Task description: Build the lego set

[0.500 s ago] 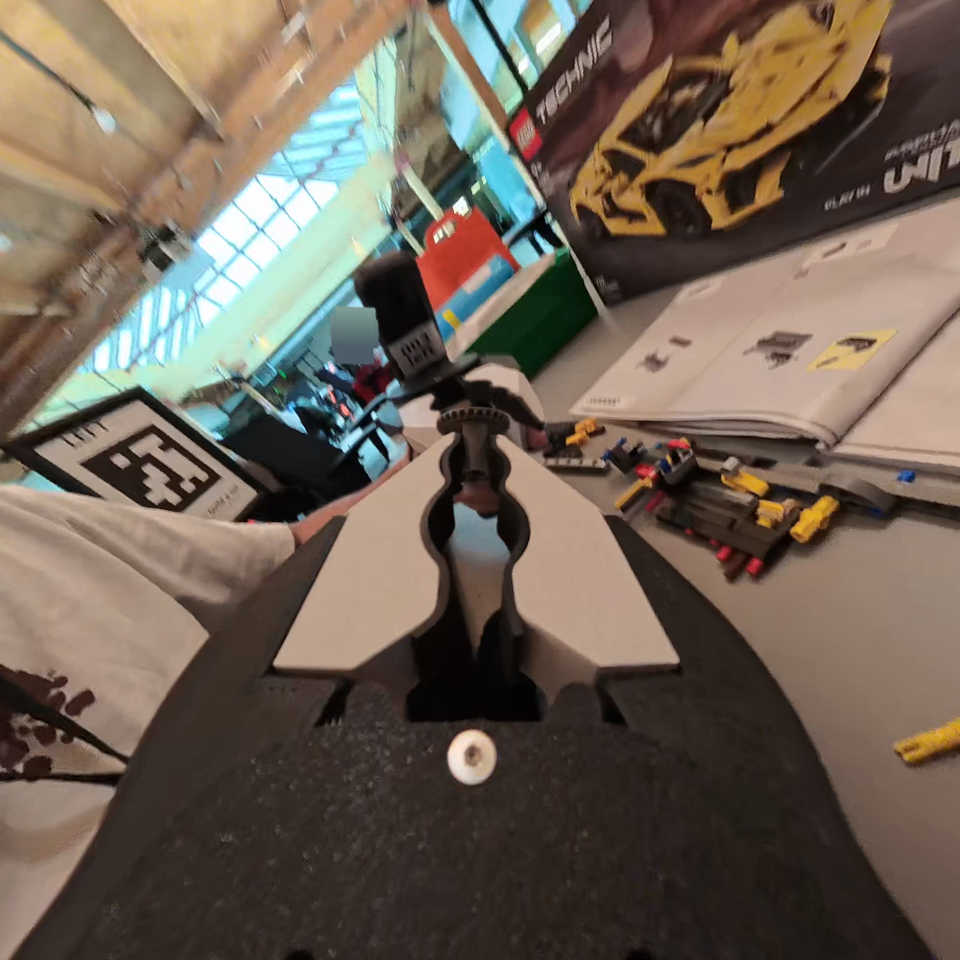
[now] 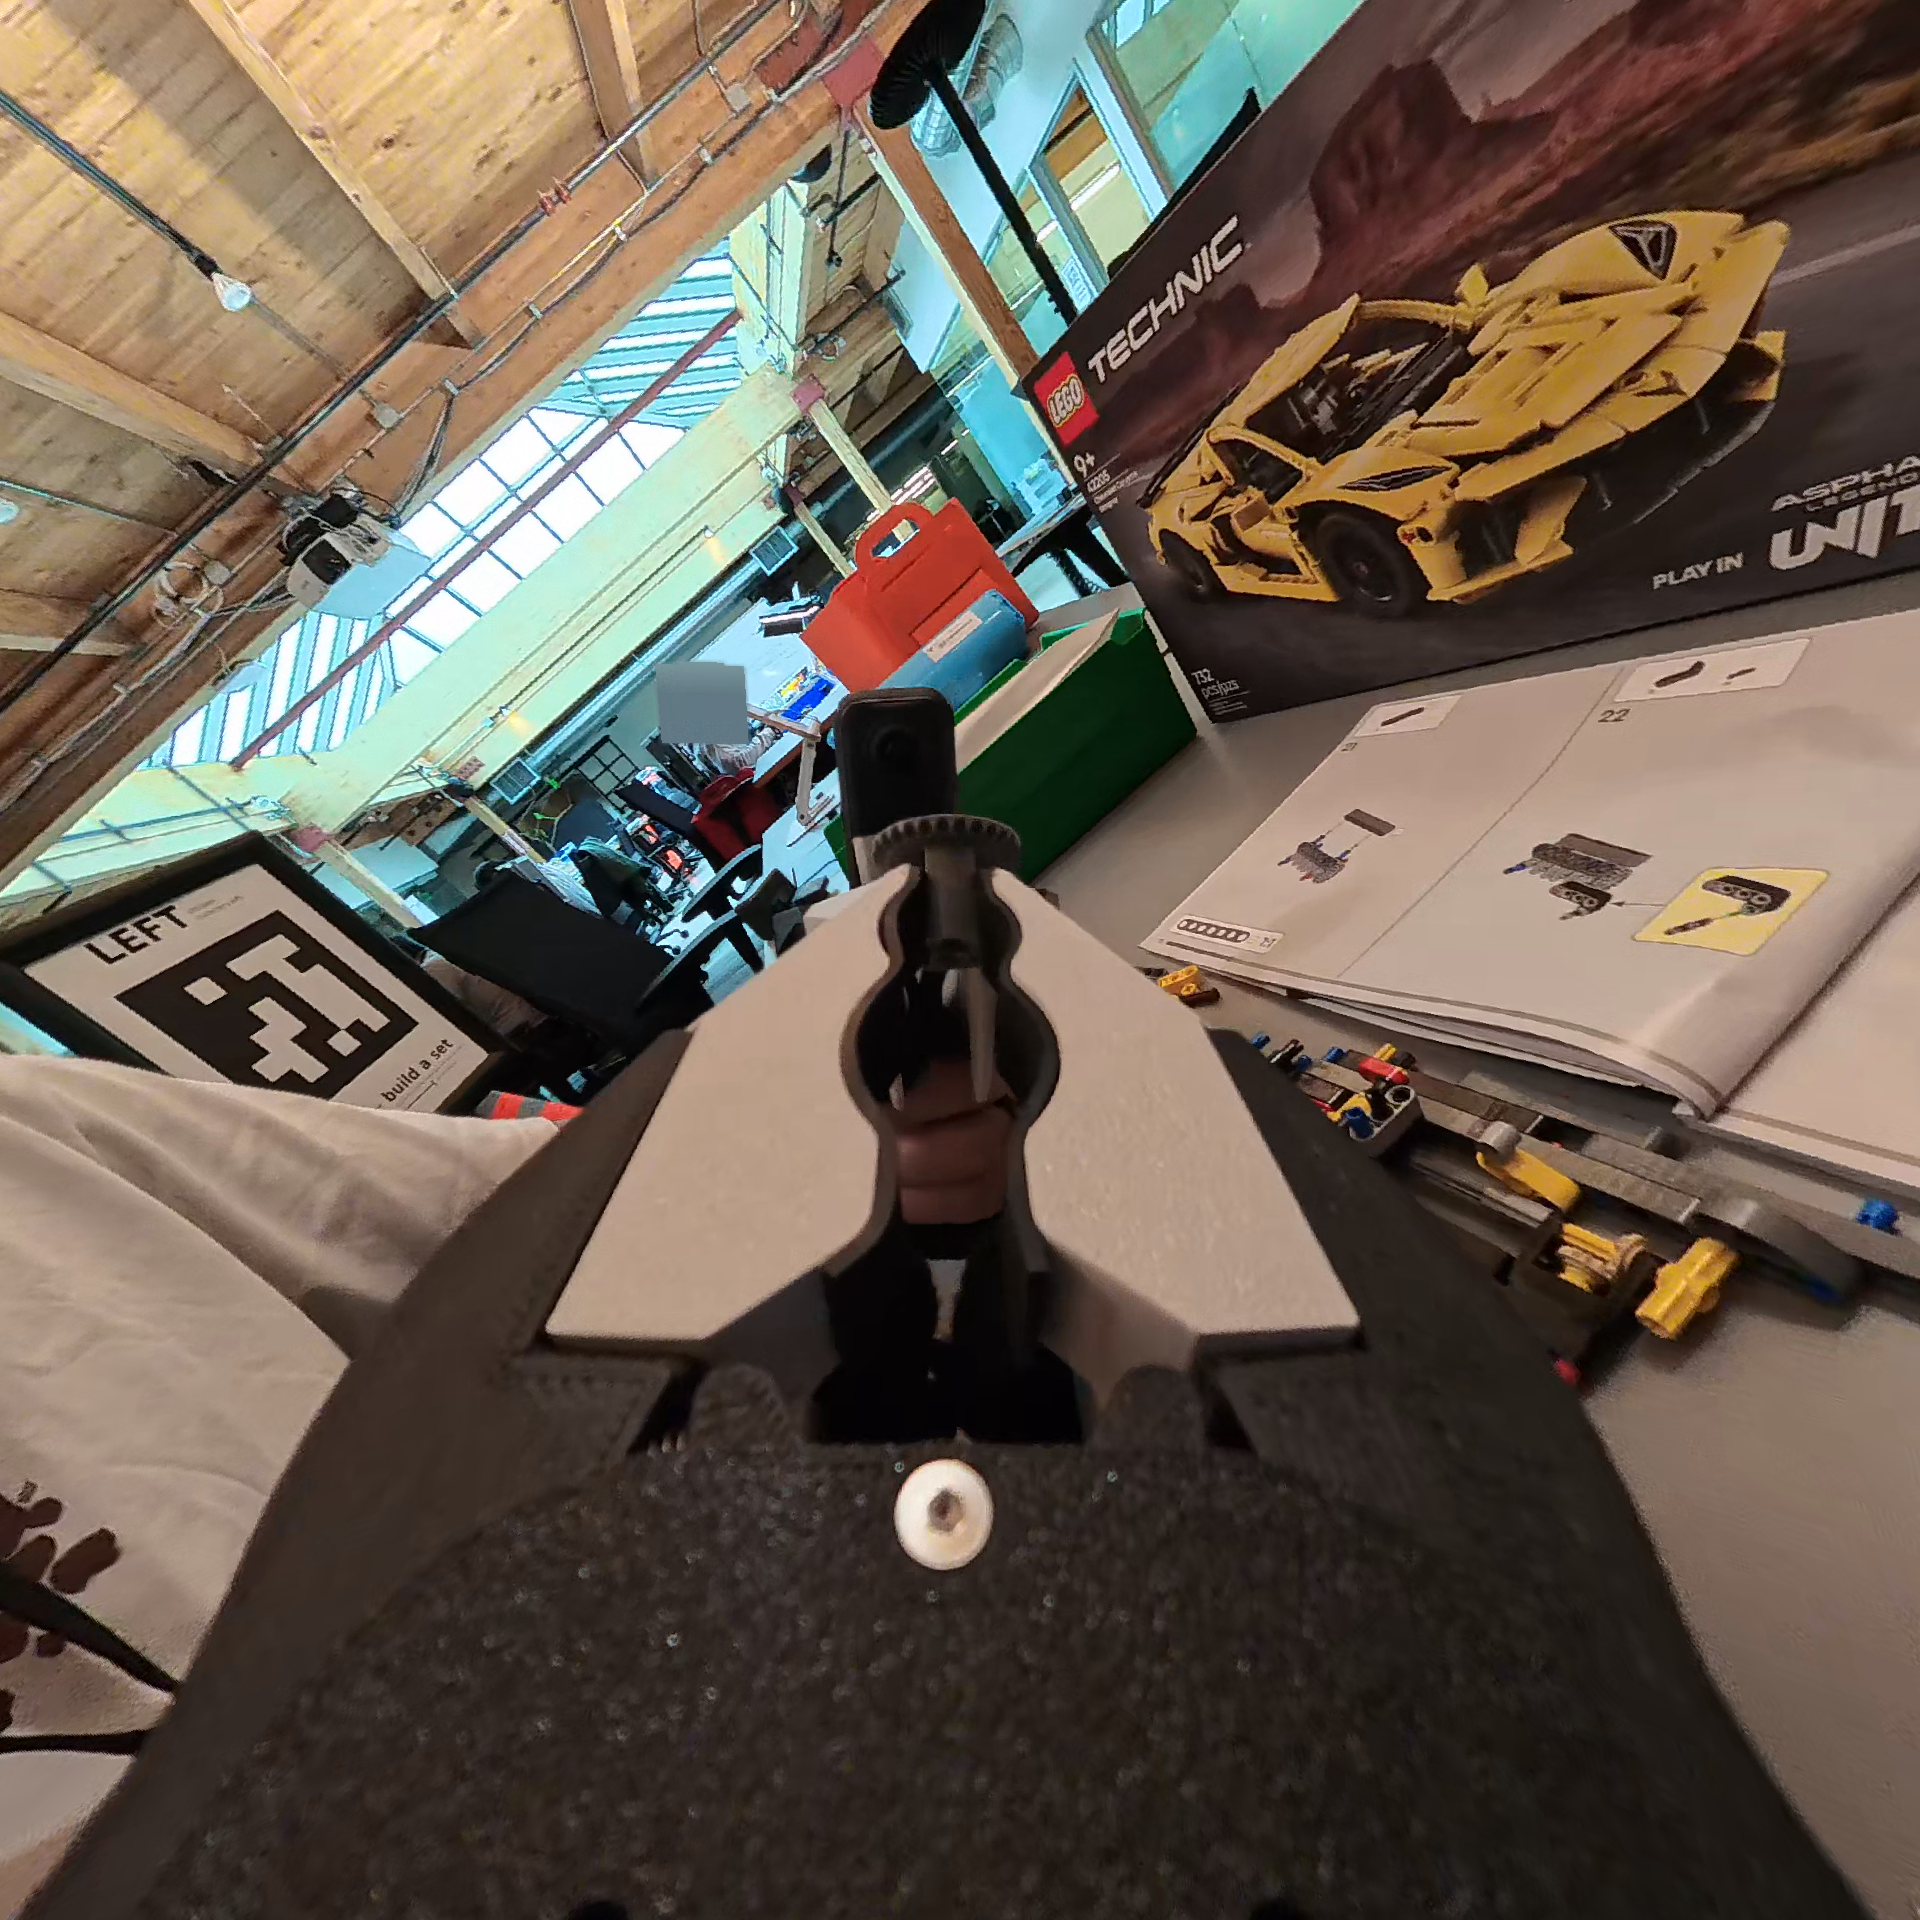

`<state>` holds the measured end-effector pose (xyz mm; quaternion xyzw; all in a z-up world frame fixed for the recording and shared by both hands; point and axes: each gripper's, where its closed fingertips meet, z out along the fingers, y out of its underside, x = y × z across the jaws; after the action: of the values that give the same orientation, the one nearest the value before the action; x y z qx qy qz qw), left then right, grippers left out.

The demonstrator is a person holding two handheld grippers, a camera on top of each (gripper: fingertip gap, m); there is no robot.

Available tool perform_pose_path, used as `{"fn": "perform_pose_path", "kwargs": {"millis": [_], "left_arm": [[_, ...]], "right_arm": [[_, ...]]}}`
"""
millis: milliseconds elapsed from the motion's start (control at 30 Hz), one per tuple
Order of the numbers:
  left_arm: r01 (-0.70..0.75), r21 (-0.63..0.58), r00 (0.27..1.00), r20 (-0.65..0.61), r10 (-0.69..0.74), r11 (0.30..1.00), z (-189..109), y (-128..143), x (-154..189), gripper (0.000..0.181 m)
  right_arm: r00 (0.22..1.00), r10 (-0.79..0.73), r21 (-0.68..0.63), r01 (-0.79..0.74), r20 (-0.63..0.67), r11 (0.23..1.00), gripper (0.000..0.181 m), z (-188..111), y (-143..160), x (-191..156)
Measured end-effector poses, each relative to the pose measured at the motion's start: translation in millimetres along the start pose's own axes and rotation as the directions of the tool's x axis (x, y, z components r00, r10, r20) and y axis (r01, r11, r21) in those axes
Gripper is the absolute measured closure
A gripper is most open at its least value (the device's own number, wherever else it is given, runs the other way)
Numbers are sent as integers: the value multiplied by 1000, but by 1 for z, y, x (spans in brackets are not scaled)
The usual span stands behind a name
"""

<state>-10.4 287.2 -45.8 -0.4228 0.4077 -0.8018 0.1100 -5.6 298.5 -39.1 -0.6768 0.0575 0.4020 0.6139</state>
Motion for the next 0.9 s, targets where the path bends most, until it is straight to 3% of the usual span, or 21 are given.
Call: {"fn": "perform_pose_path", "kwargs": {"millis": [200, 267, 400, 467, 533, 633, 733, 900], "left_arm": [[0, 71, 999, -45, 3, 997, -4, -10, 7, 174], [27, 106, 996, -88, -17, 994, -5, -15, 12, 175], [24, 179, 995, -103, -5, 983, -14, -30, 13, 174], [-12, 217, 996, -78, 30, 976, -20, -38, 11, 174], [-78, 239, 996, -26, 87, 968, -25, -44, 9, 174], [-195, 206, 981, 59, 187, 959, -25, -44, 5, 173], [-237, 184, 970, 102, 221, 954, -23, -42, 2, 174], [-263, 142, 962, 109, 249, 954, -20, -34, 1, 174]], "right_arm": [[999, -30, -45, 31, 23, 999, 172, 10, -7, -8], [995, -96, -46, 96, 8, 994, 161, 12, -16, -11], [972, -234, -36, 232, -36, 972, 157, -12, -35, -19], [933, -343, -233, 311, -111, 921, 163, -34, -6, 2], [884, -437, -497, 308, -165, 811, 157, -64, 49, 35], [887, -441, -683, 238, -136, 691, 149, -96, 117, 53], [826, -547, -750, 277, -133, 601, 152, -110, 142, 64], [764, -636, -783, 326, -111, 529, 162, -106, 150, 70]]}}
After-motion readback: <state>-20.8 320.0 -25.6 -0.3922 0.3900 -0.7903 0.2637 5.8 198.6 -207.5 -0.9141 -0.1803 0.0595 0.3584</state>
